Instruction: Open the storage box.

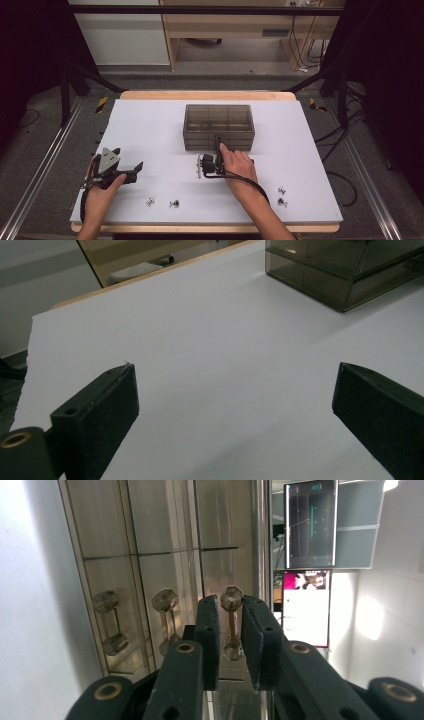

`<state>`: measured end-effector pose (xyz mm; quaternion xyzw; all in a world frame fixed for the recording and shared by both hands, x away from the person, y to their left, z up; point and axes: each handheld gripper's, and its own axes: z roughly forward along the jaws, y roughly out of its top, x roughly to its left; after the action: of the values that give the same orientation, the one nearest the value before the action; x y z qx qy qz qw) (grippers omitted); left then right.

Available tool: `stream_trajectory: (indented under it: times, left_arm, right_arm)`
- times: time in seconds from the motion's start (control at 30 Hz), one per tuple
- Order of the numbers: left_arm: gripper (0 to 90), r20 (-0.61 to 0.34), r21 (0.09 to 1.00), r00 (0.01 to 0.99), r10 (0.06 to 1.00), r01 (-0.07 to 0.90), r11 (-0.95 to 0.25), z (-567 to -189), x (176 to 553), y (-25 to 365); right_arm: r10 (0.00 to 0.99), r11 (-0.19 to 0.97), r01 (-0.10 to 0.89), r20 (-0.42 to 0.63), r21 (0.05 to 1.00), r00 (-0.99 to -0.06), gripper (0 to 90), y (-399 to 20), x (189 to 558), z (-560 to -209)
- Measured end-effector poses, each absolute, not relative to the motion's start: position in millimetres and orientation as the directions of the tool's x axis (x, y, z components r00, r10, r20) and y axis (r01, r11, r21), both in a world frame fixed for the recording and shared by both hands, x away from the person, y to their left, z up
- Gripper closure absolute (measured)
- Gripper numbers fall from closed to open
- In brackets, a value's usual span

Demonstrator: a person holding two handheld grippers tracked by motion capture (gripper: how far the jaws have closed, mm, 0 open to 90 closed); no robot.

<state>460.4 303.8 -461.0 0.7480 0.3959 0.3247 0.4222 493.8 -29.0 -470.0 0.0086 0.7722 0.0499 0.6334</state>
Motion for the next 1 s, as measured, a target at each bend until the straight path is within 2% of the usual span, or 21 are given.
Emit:
stream_trajectory:
  times: [0.37, 0.77, 0.83, 0.87, 1.0]
  left_arm:
    - [4.3, 0.154, 0.888, 0.474, 0.867, 0.319, -0.332, -461.1, 459.5, 303.1]
    - [4.6, 0.156, 0.887, 0.479, 0.864, 0.316, -0.336, -461.2, 458.9, 301.4]
    - [4.6, 0.156, 0.888, 0.480, 0.863, 0.315, -0.336, -461.1, 458.8, 301.2]
    - [4.6, 0.156, 0.888, 0.482, 0.862, 0.313, -0.336, -461.2, 459.0, 300.5]
    - [4.8, 0.160, 0.886, 0.489, 0.857, 0.312, -0.343, -462.7, 459.6, 297.9]
  right_arm:
    - [0.079, 0.994, -0.054, -0.975, 0.092, -0.209, 81.3, -30.1, 490.3, -467.7]
    - [0.093, 0.993, -0.059, -0.974, 0.107, -0.204, 80.3, -29.3, 464.2, -469.1]
    - [0.105, 0.991, -0.059, -0.973, 0.119, -0.207, 76.9, -29.5, 464.2, -469.3]
    - [0.136, 0.987, -0.055, -0.963, 0.153, -0.232, 67.5, -30.2, 463.8, -470.2]
    - [0.188, 0.978, -0.035, -0.946, 0.204, -0.264, 61.2, -32.1, 459.5, -469.6]
